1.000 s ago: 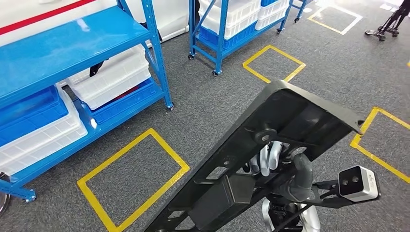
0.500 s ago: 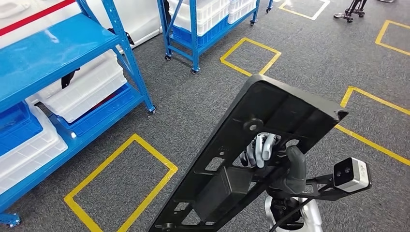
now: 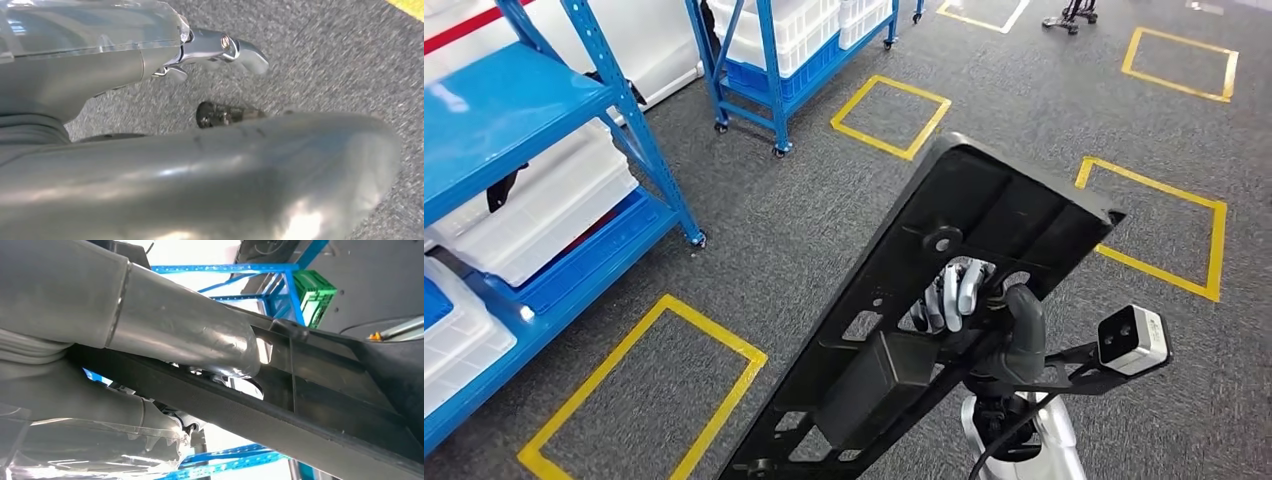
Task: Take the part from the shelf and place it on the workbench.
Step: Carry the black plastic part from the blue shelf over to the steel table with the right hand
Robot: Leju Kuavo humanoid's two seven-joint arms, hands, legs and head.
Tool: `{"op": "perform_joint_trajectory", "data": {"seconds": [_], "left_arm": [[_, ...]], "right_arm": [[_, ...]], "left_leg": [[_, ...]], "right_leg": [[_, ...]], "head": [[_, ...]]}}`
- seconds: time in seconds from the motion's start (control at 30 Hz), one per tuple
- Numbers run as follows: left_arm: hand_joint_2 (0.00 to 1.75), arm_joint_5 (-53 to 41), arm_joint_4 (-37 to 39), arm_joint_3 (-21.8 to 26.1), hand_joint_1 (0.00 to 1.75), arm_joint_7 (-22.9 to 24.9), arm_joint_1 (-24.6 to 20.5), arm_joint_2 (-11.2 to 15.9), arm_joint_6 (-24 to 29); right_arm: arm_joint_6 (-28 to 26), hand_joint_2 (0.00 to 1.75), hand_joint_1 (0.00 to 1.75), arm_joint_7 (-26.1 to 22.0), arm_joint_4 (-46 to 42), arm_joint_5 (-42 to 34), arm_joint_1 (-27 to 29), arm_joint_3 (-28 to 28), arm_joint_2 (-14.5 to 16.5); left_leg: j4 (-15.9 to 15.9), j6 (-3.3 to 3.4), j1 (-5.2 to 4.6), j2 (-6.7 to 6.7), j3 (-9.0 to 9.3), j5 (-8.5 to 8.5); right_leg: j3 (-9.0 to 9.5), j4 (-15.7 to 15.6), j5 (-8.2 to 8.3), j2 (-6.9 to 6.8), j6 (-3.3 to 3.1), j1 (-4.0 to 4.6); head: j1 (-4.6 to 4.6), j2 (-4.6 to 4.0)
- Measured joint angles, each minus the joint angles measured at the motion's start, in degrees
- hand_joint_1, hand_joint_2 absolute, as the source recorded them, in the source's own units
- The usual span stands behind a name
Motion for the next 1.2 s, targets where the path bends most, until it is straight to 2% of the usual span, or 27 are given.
{"op": "perform_joint_trajectory", "data": {"seconds": [0.07,0.1,0.13,0.17,0.2,0.23,0.27,0.33,0.37,0.43,0.5,0.57,0.6,0.63,0.67,0.7,0.73,0.8,0.83,0.87,0.93,1.0,1.03,1.07,1.13,1.17,1.2], "left_arm": [[0.00,0.00,0.00,0.63,0.00,0.45,0.19,0.40,0.57],[0.00,0.00,0.00,0.91,0.00,0.69,0.31,0.60,0.73],[0.00,0.00,0.00,1.18,0.00,0.87,0.39,0.78,0.81],[0.00,-0.01,0.00,1.45,0.00,1.01,0.43,0.96,0.87],[0.00,-0.02,0.00,1.69,0.00,1.09,0.42,1.11,0.91],[0.00,-0.03,0.00,1.88,0.00,1.18,0.39,1.22,0.91],[0.00,-0.05,0.00,2.01,0.00,1.27,0.38,1.31,0.88],[0.00,-0.08,0.00,2.18,0.00,1.44,0.40,1.41,0.81],[0.00,-0.10,0.00,2.25,0.00,1.55,0.41,1.45,0.81],[0.00,-0.18,0.00,2.32,0.00,1.77,0.38,1.48,0.92],[0.00,-0.48,0.00,2.32,0.00,2.13,0.34,1.51,1.11],[0.00,-0.91,0.00,2.30,0.00,2.70,0.50,1.65,1.26],[0.00,-1.10,0.00,2.27,0.00,2.95,0.65,1.75,1.29],[0.00,-1.30,0.01,2.24,0.00,3.14,0.78,1.87,1.31],[0.00,-1.48,0.01,2.21,0.00,3.24,0.87,1.99,1.34],[0.00,-1.57,0.02,2.18,0.00,3.29,0.90,2.19,1.41],[0.00,-1.53,0.04,2.17,0.00,3.22,0.89,2.49,1.48],[0.00,-1.16,0.08,2.16,0.00,2.87,0.86,3.31,1.63],[0.00,-0.93,0.09,2.16,0.00,2.68,0.83,3.74,1.66],[0.00,-0.77,0.10,2.16,0.00,2.52,0.78,4.12,1.68],[0.00,-0.58,0.13,2.16,0.00,2.36,0.62,4.79,1.70],[0.00,-0.36,0.20,2.16,0.00,2.34,0.50,5.41,1.52],[0.00,-0.25,0.23,2.16,0.00,2.44,0.51,5.66,1.37],[0.00,-0.15,0.29,2.16,0.00,2.61,0.56,5.94,1.24],[0.00,-0.14,0.39,2.16,0.00,2.95,0.73,6.26,1.15],[0.00,-0.20,0.43,2.16,0.00,3.08,0.77,6.35,1.17],[0.00,-0.40,0.46,2.12,0.00,3.21,0.77,6.40,1.21]], "right_arm": [[0.34,0.00,1.75,-0.11,0.33,-0.37,-0.42,0.00,-0.16],[0.42,0.00,1.75,-0.11,0.52,-0.49,-0.50,0.00,-0.20],[0.45,0.00,1.75,-0.11,0.72,-0.56,-0.49,0.00,-0.25],[0.37,0.00,1.75,-0.12,0.87,-0.59,-0.48,0.00,-0.29],[0.15,0.00,1.75,-0.16,0.95,-0.56,-0.49,0.00,-0.32],[-0.15,0.00,1.75,-0.21,0.95,-0.51,-0.49,0.00,-0.34],[-0.53,0.00,1.75,-0.28,0.86,-0.45,-0.49,0.00,-0.34],[-1.09,0.00,1.75,-0.44,0.43,-0.34,-0.36,0.00,-0.33],[-1.23,0.00,1.75,-0.51,0.15,-0.31,-0.19,-0.01,-0.32],[-1.28,0.00,1.75,-0.59,-0.48,-0.29,0.36,-0.02,-0.31],[-1.25,0.00,1.75,-0.59,-1.09,-0.35,0.78,-0.05,-0.29],[-1.21,0.00,1.75,-0.60,-1.45,-0.43,1.06,-0.09,-0.22],[-1.21,0.00,1.75,-0.62,-1.50,-0.44,1.29,-0.14,-0.19],[-1.20,0.00,1.75,-0.69,-1.52,-0.43,1.59,-0.20,-0.16],[-1.16,0.00,1.75,-0.83,-1.53,-0.39,1.88,-0.29,-0.16],[-1.10,0.00,1.75,-1.00,-1.56,-0.30,2.14,-0.41,-0.16],[-1.01,0.00,1.75,-1.26,-1.67,-0.09,2.36,-0.52,-0.16],[-0.75,0.00,1.75,-1.85,-2.02,0.54,2.72,-0.70,-0.16],[-0.64,0.00,1.75,-2.09,-2.25,0.86,2.91,-0.75,-0.16],[-0.57,0.00,1.75,-2.23,-2.49,1.11,3.16,-0.82,-0.16],[-0.59,0.00,1.75,-2.27,-3.12,1.45,3.81,-1.09,-0.17],[-0.81,0.00,1.75,-2.09,-3.86,1.68,4.32,-1.40,-0.18],[-0.98,0.00,1.75,-1.92,-4.17,1.74,4.45,-1.48,-0.19],[-1.15,0.00,1.75,-1.68,-4.44,1.79,4.61,-1.54,-0.19],[-1.37,0.00,1.75,-1.12,-4.73,1.80,5.09,-1.67,-0.20],[-1.47,0.00,1.75,-0.85,-4.80,1.80,5.36,-1.78,-0.20],[-1.62,0.00,1.75,-0.52,-4.87,1.82,5.58,-1.91,-0.21]], "left_leg": [[-0.23,0.43,-0.15,1.28,0.06,0.07],[-0.21,0.50,-0.25,1.95,0.03,0.02],[-0.19,0.53,-0.32,2.59,0.01,-0.03],[-0.16,0.52,-0.35,3.21,0.02,-0.10],[-0.12,0.44,-0.36,3.76,0.08,-0.19],[-0.07,0.31,-0.37,4.25,0.20,-0.32],[0.01,0.11,-0.47,4.67,0.32,-0.49],[0.20,-0.43,-0.77,5.37,0.48,-0.85],[0.24,-0.72,-0.91,5.77,0.52,-0.97],[0.34,-1.31,-0.88,6.47,0.65,-1.33],[2.41,-1.84,-0.64,5.12,-0.05,-3.01],[9.10,-2.17,-0.44,2.70,-3.01,-6.64],[13.12,-2.28,-0.40,2.09,-4.94,-8.31],[16.13,-2.36,-0.36,1.81,-6.50,-9.16],[17.12,-2.39,-0.32,1.71,-7.17,-8.84],[15.74,-2.39,-0.25,1.62,-6.74,-7.36],[12.36,-2.35,-0.14,1.28,-5.32,-5.11],[4.75,-2.12,0.16,-0.71,-1.95,-1.81],[2.46,-1.97,0.20,-1.57,-0.92,-1.17],[1.57,-1.78,0.16,-2.11,-0.53,-1.22],[1.21,-1.16,0.08,-1.44,-0.42,-1.01],[0.65,-0.27,0.20,-0.37,-0.18,-0.64],[0.41,0.11,0.24,0.24,-0.07,-0.50],[0.35,0.32,0.09,0.83,-0.03,-0.50],[0.38,0.48,-0.16,2.10,-0.05,-0.58],[0.39,0.50,-0.24,2.73,-0.04,-0.65],[0.40,0.47,-0.30,3.33,0.00,-0.72]], "right_leg": [[-3.22,6.65,-3.57,-2.56,0.27,-0.04],[-4.97,10.26,-5.01,-3.09,0.41,-0.16],[-6.11,12.63,-5.59,-3.37,0.51,-0.28],[-6.23,12.99,-5.13,-3.56,0.57,-0.38],[-5.12,11.01,-3.70,-3.85,0.55,-0.44],[-3.02,7.23,-1.78,-4.57,0.42,-0.42],[-0.78,3.15,-0.42,-5.91,0.19,-0.24],[1.89,-2.02,0.78,-7.70,-0.37,0.26],[2.05,-2.60,0.58,-7.85,-0.60,0.52],[1.93,-2.83,0.79,-6.57,-1.11,0.47],[2.09,-3.21,1.01,-5.45,-1.77,0.17],[2.21,-3.32,1.07,-4.32,-2.26,0.08],[2.21,-3.29,1.06,-3.68,-2.39,0.13],[2.21,-3.22,1.05,-2.96,-2.43,0.16],[2.21,-3.12,1.03,-2.24,-2.42,0.18],[2.23,-3.00,0.99,-1.51,-2.36,0.18],[2.27,-2.84,0.92,-0.78,-2.26,0.16],[2.18,-2.48,0.75,0.50,-1.88,0.15],[2.01,-2.34,0.75,1.02,-1.59,0.13],[1.80,-2.29,0.82,1.48,-1.28,0.08],[1.51,-2.33,1.00,2.18,-0.60,-0.04],[0.77,-0.74,-0.15,0.65,-0.14,0.06],[-0.31,1.59,-1.56,-0.67,0.01,0.13],[-1.88,4.92,-3.33,-2.06,0.13,0.12],[-5.27,11.84,-6.08,-3.20,0.32,-0.08],[-5.99,13.30,-6.17,-3.41,0.36,-0.18],[-5.57,12.58,-5.20,-3.60,0.33,-0.24]], "head": [[0.24,0.00],[0.24,0.00],[0.25,0.00],[0.26,0.00],[0.26,0.00],[0.26,0.00],[0.26,0.00],[0.21,0.00],[0.20,0.00],[0.19,0.00],[0.17,0.00],[0.14,0.00],[0.12,0.00],[0.13,0.00],[0.13,0.00],[0.13,0.00],[0.13,0.00],[0.15,0.00],[0.15,0.00],[0.16,0.00],[0.17,0.00],[0.29,0.00],[0.36,0.00],[0.43,0.00],[0.47,0.00],[0.47,0.00],[0.47,0.00]]}}
